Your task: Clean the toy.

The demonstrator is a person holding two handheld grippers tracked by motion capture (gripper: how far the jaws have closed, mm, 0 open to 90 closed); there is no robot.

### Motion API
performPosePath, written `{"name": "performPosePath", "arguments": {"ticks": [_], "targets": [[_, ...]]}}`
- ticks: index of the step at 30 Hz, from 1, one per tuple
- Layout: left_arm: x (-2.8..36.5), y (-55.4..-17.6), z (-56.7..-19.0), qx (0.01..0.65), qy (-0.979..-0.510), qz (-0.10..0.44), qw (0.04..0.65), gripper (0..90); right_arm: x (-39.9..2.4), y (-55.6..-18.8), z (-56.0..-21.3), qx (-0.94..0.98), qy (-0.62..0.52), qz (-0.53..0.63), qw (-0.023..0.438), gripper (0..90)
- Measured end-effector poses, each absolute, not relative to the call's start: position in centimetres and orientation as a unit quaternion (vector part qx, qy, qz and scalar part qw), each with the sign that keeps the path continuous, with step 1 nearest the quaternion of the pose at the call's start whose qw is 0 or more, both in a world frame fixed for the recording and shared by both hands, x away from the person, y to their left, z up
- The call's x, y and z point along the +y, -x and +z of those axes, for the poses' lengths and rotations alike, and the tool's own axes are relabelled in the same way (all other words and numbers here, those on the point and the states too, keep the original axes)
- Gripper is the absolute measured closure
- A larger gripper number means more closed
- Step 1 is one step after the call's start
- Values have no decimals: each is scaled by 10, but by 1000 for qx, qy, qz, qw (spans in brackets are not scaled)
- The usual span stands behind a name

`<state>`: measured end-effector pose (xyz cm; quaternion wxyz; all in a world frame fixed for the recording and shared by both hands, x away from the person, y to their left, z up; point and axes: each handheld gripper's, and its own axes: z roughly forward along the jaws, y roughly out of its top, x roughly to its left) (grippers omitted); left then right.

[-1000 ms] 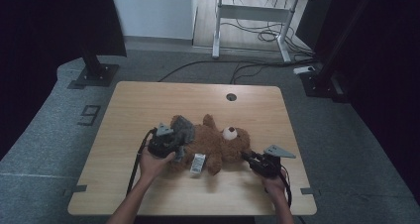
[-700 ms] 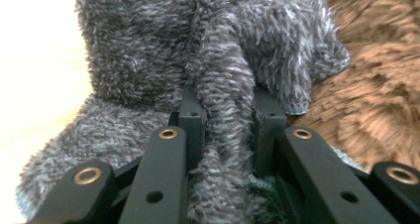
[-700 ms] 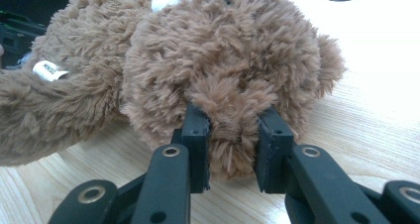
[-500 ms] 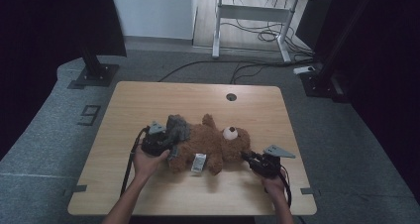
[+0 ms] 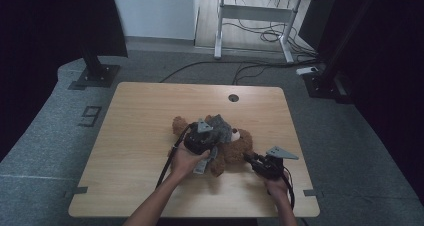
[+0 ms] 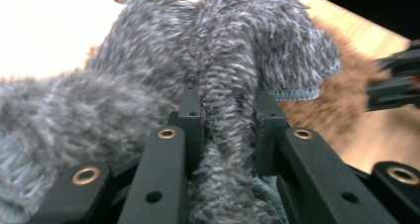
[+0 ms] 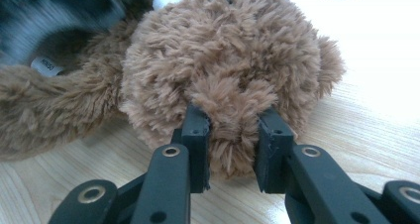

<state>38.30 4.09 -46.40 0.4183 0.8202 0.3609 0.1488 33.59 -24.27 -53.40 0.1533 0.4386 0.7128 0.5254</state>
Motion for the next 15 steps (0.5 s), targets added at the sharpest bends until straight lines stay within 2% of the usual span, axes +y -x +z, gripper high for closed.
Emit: {"name": "performPosePath", "arguments": {"ticks": [2, 8, 15], "targets": [[51, -382, -464, 365, -813, 136, 432, 718, -243, -336, -534, 714, -436, 525, 153, 710], [85, -373, -460, 381, -805, 159, 427, 718, -241, -336, -535, 719, -438, 519, 150, 716], [110, -364, -471, 398, -793, 147, 437, 718, -237, -333, -537, 731, -443, 500, 140, 739]]}}
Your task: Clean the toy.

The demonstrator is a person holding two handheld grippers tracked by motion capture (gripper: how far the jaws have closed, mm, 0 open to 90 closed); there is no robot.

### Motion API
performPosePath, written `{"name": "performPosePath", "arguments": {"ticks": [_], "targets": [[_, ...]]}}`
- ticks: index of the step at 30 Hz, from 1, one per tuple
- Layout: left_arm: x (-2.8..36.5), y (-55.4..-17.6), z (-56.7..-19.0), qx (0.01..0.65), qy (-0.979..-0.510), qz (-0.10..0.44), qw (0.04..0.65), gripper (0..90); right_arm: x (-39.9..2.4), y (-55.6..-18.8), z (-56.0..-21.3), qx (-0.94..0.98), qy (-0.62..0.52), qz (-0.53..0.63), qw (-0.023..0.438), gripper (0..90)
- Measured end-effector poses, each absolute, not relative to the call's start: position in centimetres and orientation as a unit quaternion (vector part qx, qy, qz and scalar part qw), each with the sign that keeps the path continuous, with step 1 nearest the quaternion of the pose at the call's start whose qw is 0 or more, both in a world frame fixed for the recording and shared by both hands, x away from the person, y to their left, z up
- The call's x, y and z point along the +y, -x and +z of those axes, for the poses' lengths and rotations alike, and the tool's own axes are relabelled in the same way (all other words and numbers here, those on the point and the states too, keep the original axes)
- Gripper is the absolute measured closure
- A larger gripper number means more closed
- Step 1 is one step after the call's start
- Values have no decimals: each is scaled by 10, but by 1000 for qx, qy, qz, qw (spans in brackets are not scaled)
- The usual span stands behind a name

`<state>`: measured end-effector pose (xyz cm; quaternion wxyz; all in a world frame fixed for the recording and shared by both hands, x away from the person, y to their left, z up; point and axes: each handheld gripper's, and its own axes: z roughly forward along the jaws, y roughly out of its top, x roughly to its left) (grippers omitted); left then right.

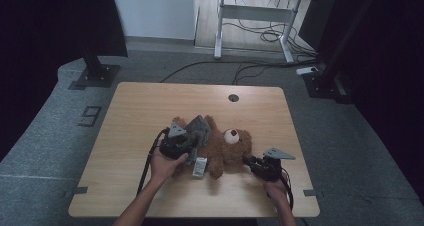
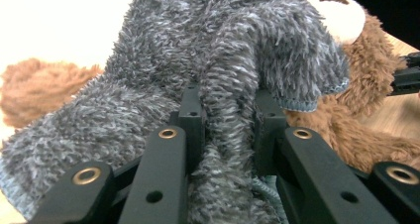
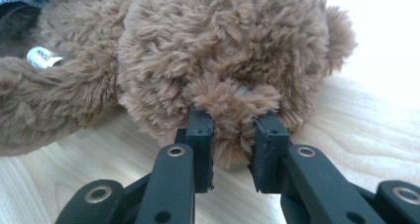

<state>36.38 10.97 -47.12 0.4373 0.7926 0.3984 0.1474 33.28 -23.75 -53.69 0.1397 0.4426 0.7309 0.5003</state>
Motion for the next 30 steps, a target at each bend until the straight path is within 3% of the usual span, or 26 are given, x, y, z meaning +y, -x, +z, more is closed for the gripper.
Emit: {"name": "performPosePath", "arguments": {"ticks": [4, 8, 12, 16, 22, 30], "targets": [[116, -350, -480, 397, -789, 139, 449, 717, -238, -329, -539, 744, -442, 485, 127, 763], [119, -340, -487, 394, -787, 135, 455, 718, -229, -328, -552, 770, -448, 437, 127, 850], [118, -338, -490, 392, -788, 141, 454, 720, -230, -330, -550, 772, -445, 434, 132, 849], [118, -339, -494, 393, -787, 136, 457, 723, -241, -329, -545, 767, -442, 449, 122, 736], [119, -334, -499, 391, -784, 135, 463, 727, -254, -325, -528, 747, -438, 480, 142, 489], [118, -327, -502, 386, -786, 128, 465, 727, -249, -326, -494, 718, -437, 519, 156, 304]]}}
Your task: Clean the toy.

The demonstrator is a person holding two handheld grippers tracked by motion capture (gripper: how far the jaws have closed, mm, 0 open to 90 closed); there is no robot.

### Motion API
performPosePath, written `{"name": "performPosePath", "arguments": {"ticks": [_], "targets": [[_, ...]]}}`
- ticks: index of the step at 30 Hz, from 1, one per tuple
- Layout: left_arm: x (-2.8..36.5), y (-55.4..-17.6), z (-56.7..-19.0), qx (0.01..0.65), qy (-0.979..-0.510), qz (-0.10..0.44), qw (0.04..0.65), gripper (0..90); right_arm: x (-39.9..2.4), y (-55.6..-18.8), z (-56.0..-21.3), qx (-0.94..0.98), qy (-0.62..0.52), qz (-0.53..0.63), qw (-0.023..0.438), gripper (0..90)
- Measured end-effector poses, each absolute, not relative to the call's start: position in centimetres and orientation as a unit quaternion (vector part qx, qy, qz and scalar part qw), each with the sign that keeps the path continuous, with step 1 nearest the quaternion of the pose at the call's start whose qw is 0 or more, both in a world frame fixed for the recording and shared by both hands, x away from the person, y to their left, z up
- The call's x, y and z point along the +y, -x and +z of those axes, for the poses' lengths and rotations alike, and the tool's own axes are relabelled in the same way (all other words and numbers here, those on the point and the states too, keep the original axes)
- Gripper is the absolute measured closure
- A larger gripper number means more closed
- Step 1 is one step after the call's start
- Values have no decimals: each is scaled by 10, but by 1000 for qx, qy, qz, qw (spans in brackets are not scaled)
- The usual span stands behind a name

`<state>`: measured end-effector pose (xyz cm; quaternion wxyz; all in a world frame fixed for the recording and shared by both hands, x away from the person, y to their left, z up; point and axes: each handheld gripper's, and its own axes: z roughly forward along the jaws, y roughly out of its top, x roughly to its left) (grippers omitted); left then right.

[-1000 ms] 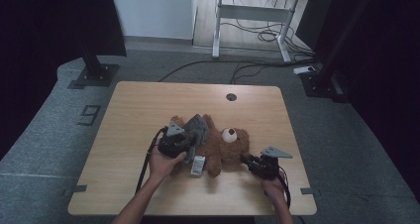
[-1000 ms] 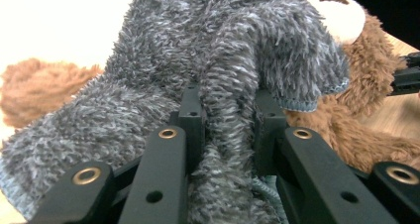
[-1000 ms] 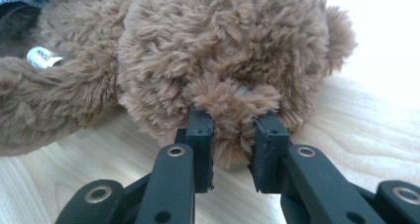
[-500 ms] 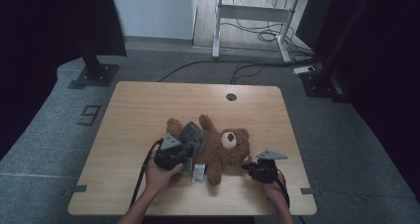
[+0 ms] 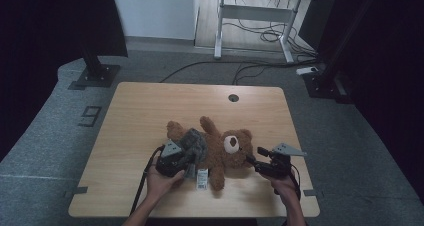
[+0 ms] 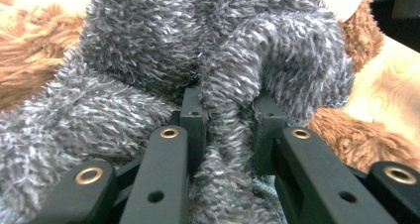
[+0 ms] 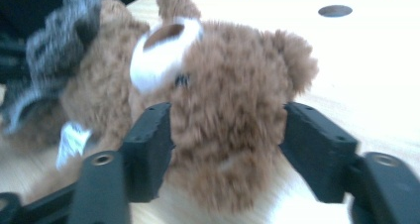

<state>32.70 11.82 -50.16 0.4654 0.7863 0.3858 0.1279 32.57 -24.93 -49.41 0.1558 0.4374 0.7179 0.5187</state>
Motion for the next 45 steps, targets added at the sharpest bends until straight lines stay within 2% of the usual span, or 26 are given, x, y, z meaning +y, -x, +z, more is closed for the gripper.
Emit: {"name": "performPosePath", "arguments": {"ticks": [4, 7, 9, 11, 13, 15, 16, 20, 24, 28, 34, 39, 43, 45], "targets": [[119, -325, -502, 384, -789, 127, 463, 727, -233, -340, -500, 723, -451, 503, 145, 158], [120, -323, -503, 385, -787, 125, 466, 726, -222, -352, -512, 737, -460, 480, 124, 88], [121, -323, -504, 385, -786, 119, 468, 726, -219, -357, -518, 736, -465, 480, 105, 78], [122, -323, -505, 385, -787, 115, 469, 726, -216, -360, -523, 744, -466, 468, 99, 111], [121, -322, -505, 385, -787, 117, 467, 725, -211, -361, -528, 750, -464, 460, 99, 214], [121, -321, -506, 384, -788, 119, 467, 725, -211, -360, -528, 749, -458, 467, 104, 358], [121, -321, -506, 384, -788, 119, 467, 725, -210, -358, -528, 752, -453, 467, 111, 396], [116, -327, -507, 384, -788, 122, 465, 725, -208, -354, -531, 752, -443, 462, 158, 470], [108, -347, -503, 387, -796, 137, 446, 724, -202, -356, -534, 739, -453, 453, 209, 492], [104, -363, -498, 398, -794, 137, 438, 721, -203, -363, -537, 727, -461, 461, 214, 505], [93, -360, -467, 385, -783, 148, 465, 722, -205, -361, -539, 734, -445, 465, 216, 517], [42, -365, -448, 340, -803, 143, 468, 721, -207, -353, -542, 746, -418, 465, 230, 517], [-3, -373, -459, 326, -822, 127, 449, 720, -209, -351, -542, 751, -410, 465, 227, 516], [-8, -375, -463, 333, -817, 128, 454, 720, -210, -351, -543, 751, -414, 462, 226, 515]]}}
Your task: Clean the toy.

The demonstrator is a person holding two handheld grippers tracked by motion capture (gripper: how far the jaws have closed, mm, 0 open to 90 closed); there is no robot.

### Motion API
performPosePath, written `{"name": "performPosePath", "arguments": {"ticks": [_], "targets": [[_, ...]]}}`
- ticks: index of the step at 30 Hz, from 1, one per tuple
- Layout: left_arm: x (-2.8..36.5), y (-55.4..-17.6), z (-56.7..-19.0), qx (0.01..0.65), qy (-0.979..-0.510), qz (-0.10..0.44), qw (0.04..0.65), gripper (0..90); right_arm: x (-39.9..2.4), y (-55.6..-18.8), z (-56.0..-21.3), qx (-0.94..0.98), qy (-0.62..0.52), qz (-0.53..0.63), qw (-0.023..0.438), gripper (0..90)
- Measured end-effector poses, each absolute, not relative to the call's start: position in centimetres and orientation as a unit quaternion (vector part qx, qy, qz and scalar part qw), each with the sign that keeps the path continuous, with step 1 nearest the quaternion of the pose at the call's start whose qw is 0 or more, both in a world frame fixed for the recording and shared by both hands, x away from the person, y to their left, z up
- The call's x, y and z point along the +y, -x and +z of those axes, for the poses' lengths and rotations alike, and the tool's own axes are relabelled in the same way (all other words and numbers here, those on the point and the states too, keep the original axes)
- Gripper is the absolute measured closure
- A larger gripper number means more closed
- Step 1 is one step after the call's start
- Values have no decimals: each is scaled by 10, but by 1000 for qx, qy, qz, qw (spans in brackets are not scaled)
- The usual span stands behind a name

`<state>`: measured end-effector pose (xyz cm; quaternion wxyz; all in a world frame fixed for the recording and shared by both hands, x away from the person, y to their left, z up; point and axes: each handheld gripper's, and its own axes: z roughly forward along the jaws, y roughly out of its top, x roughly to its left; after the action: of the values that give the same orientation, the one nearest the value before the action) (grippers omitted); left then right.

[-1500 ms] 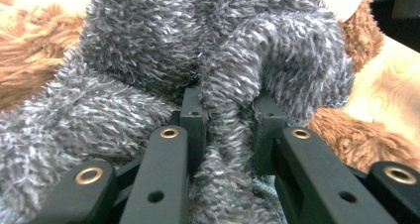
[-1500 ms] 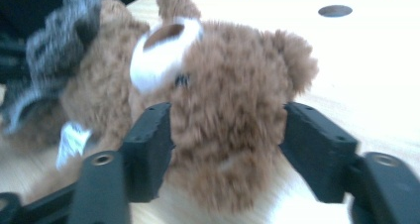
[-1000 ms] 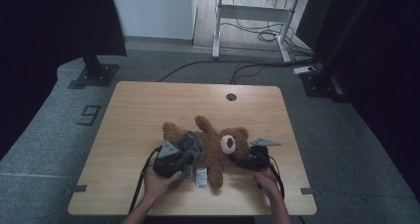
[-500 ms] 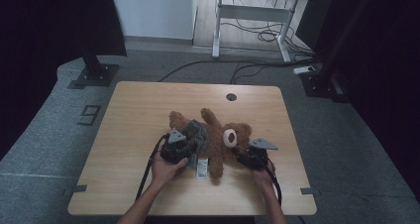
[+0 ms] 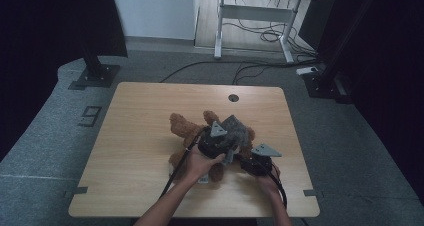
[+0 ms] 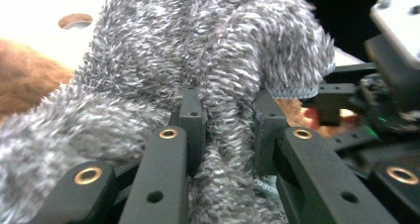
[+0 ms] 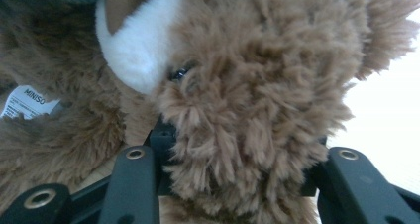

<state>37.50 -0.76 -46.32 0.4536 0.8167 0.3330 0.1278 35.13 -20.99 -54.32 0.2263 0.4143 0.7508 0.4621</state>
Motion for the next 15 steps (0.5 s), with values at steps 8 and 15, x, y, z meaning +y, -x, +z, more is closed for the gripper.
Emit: {"name": "performPosePath", "arguments": {"ticks": [8, 15], "targets": [[30, -374, -477, 364, -809, 112, 448, 728, -213, -351, -544, 748, -417, 470, 215, 503], [77, -361, -474, 376, -786, 147, 468, 730, -215, -350, -545, 750, -413, 471, 214, 501]]}}
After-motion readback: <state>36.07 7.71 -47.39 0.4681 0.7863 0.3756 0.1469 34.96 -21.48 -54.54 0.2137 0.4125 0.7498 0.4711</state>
